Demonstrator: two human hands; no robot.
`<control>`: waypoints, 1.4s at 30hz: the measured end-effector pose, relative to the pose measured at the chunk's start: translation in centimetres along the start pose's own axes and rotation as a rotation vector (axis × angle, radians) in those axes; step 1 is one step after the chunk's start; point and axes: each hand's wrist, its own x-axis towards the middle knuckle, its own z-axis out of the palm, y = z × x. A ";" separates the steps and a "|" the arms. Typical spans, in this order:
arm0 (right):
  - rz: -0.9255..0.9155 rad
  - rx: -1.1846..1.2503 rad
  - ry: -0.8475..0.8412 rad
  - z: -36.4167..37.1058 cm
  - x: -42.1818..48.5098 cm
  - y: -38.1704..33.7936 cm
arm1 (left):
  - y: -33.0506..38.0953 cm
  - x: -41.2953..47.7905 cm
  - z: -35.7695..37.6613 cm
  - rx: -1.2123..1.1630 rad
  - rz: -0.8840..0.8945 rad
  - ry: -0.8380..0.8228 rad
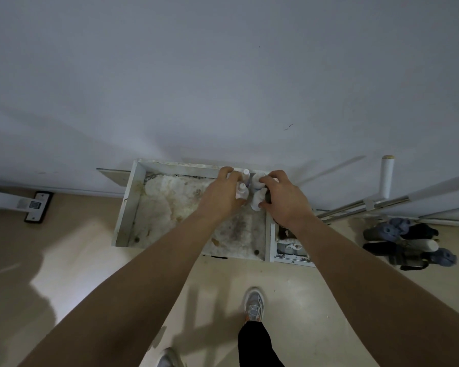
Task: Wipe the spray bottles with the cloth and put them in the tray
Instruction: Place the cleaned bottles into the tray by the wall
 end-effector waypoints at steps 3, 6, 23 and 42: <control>0.027 0.006 0.041 -0.9 -1.7 -0.5 | -0.4 -2.0 -1.3 0.055 0.000 -0.002; 0.075 0.008 0.085 -2.1 -4.0 -1.8 | -1.6 -5.0 -2.9 0.137 -0.031 -0.058; -0.170 -0.044 -0.171 4.9 -18.3 -23.5 | -13.6 -31.5 -10.3 0.217 -0.216 -0.189; -0.423 -0.241 -0.567 48.4 -25.1 -31.7 | -43.3 -55.4 12.6 -0.025 -0.888 -0.064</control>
